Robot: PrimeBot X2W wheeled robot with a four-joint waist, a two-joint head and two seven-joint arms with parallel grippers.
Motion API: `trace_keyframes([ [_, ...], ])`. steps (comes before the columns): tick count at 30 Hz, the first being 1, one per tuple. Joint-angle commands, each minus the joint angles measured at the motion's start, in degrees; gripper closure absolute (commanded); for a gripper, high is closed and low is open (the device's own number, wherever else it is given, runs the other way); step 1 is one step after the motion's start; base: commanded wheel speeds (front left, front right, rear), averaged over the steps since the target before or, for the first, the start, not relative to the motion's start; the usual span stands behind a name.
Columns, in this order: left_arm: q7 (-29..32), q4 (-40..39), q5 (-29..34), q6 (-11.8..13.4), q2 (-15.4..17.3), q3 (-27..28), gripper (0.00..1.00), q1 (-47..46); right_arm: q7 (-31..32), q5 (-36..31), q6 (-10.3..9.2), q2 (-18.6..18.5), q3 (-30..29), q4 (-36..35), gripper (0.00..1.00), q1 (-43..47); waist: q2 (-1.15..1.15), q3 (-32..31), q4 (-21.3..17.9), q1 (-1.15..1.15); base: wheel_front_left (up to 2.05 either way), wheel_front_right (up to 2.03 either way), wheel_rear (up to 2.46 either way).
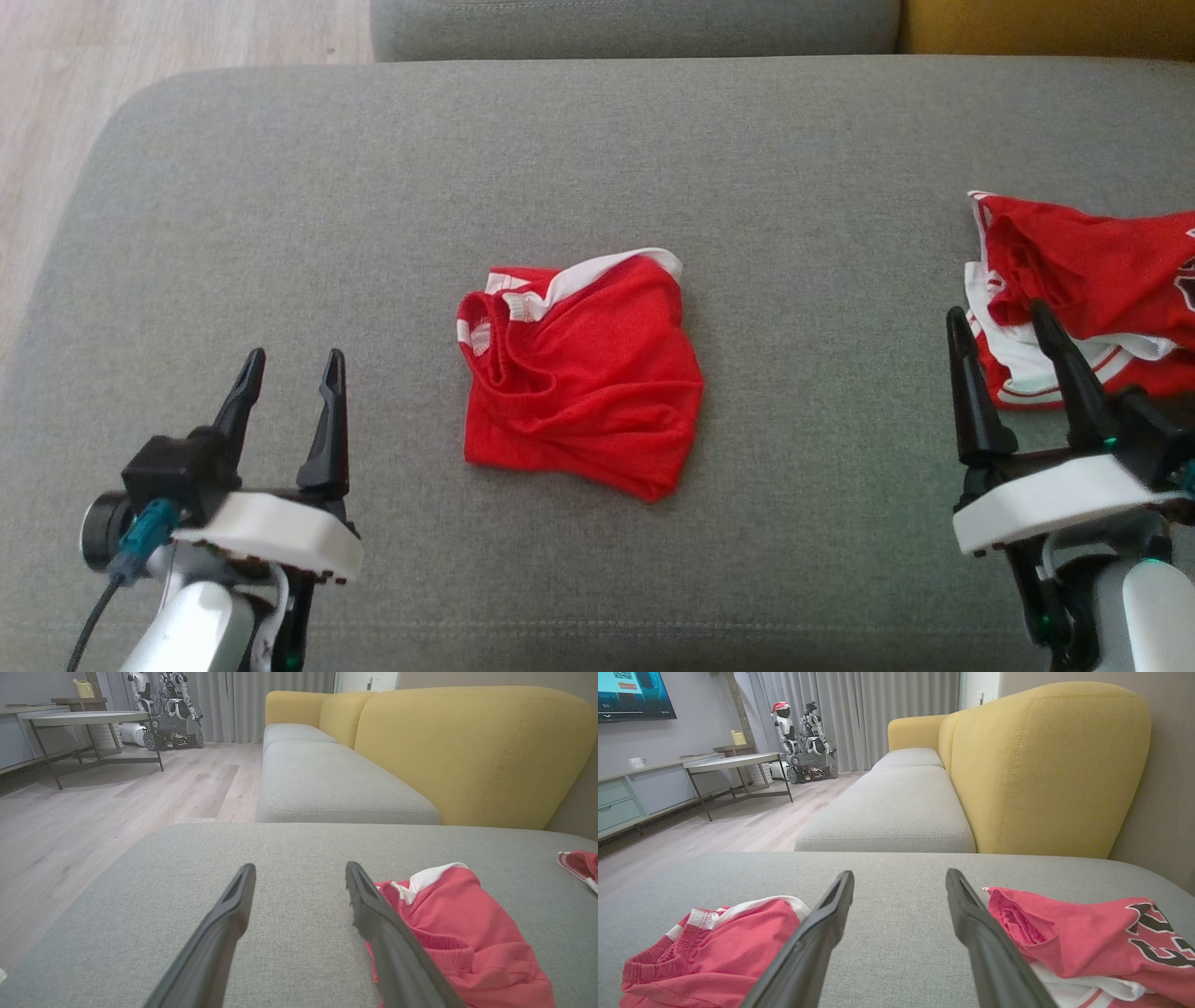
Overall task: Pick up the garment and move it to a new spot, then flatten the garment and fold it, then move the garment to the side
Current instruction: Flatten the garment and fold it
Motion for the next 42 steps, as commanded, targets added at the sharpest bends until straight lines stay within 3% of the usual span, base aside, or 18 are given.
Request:
trace_keyframes([
  [1,0.0,-1.7,-0.2,0.2,1.7,2.1,0.00,-1.9,0.1,-0.2,-0.04,0.0,1.1,-2.4,0.00,-1.0,0.00,0.0,0.0,0.00,0.00,0.00,0.00],
  [9,0.0,-2.0,-0.2,0.2,1.6,1.7,0.00,-3.0,0.9,-0.9,-0.04,-0.1,2.2,-1.8,0.00,-2.8,0.00,1.3,0.9,0.00,0.00,0.00,0.00],
  [10,0.0,-2.1,-0.2,0.2,1.6,1.7,0.00,-3.3,0.7,-0.9,-0.04,0.0,2.8,-1.4,0.51,-3.4,0.00,1.7,1.2,0.00,0.00,0.00,0.00],
  [11,0.0,-2.1,-0.2,0.2,1.6,1.7,0.00,-3.3,0.7,-0.9,-0.04,0.0,2.8,-1.4,0.51,-3.4,0.00,1.7,1.2,0.00,0.00,0.00,0.00],
  [12,0.0,-2.1,-0.1,0.2,1.5,1.6,0.00,-3.6,0.9,-0.9,-0.04,0.0,3.5,-0.5,1.00,-4.1,0.00,2.0,1.5,0.00,0.00,0.00,0.00],
  [18,-0.2,-1.8,0.2,-0.4,1.0,1.0,0.00,-6.0,0.7,1.0,-0.04,0.8,11.9,7.2,1.00,-9.7,0.00,4.0,4.2,0.00,0.00,0.00,0.00],
  [25,-1.0,-0.6,0.2,-1.5,-0.6,0.3,0.00,-8.6,-1.5,7.3,-0.04,1.2,25.5,22.2,1.00,-18.2,0.00,5.9,7.7,0.00,0.00,0.00,0.00],
  [32,-1.7,1.1,0.2,-2.4,-2.1,0.1,0.00,-9.8,-3.5,13.4,-0.04,1.2,34.0,35.7,1.00,-24.6,0.00,6.8,10.2,0.00,0.00,0.00,0.00],
  [42,-2.0,2.5,0.6,-3.5,-3.2,0.3,0.00,-10.4,-3.9,21.1,-0.04,1.2,44.8,43.1,1.00,-29.3,0.00,7.2,11.6,0.00,0.00,0.00,0.00],
])
